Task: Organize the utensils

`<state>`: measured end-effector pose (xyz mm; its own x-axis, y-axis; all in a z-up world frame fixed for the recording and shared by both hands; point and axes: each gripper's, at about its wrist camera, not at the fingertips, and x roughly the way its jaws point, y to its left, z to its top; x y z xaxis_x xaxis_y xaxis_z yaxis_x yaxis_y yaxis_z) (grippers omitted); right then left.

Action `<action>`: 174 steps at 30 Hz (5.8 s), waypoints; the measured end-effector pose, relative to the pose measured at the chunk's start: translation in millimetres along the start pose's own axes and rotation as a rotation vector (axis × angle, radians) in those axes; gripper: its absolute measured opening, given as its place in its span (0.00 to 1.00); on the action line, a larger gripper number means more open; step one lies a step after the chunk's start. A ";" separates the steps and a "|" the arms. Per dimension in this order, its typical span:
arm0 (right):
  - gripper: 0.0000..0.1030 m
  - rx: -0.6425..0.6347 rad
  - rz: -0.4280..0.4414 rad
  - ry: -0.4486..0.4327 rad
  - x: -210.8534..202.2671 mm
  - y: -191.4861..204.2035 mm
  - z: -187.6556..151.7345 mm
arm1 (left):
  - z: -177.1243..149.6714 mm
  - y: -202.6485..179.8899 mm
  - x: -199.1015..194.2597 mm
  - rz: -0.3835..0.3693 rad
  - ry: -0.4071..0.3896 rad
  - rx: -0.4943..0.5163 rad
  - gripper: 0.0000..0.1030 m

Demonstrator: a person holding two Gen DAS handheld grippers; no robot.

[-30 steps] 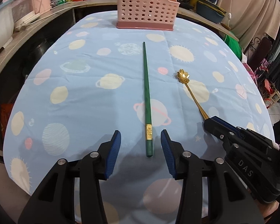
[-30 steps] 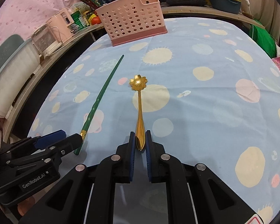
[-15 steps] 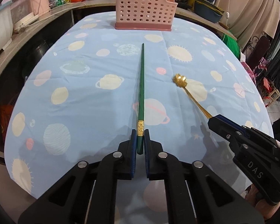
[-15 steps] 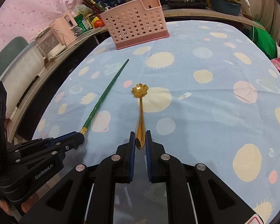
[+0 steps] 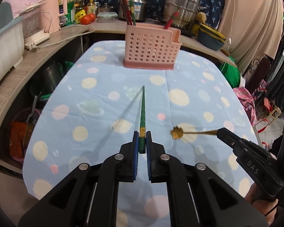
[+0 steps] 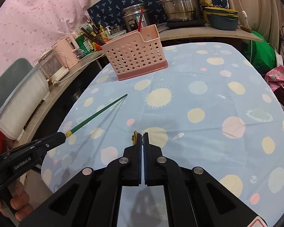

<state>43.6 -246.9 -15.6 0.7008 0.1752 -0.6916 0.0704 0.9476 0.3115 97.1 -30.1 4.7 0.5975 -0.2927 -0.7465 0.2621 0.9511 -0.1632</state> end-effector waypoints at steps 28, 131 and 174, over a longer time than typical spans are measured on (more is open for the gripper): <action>0.02 0.010 0.066 -0.188 -20.9 11.4 126.0 | 156.8 2.1 -67.6 -0.009 -0.338 -0.011 0.07; 0.37 -0.165 -0.084 -0.136 18.8 58.4 139.9 | 139.3 6.8 10.7 0.175 -0.191 -0.003 0.41; 0.80 -0.125 -0.169 -0.099 22.1 38.6 99.8 | 96.1 8.3 28.8 0.285 -0.147 0.018 0.88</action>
<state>132.7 -233.1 46.2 0.7530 -0.0096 -0.6579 0.1085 0.9880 0.1098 189.4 -40.0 43.9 0.7514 -0.0272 -0.6593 0.0811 0.9954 0.0513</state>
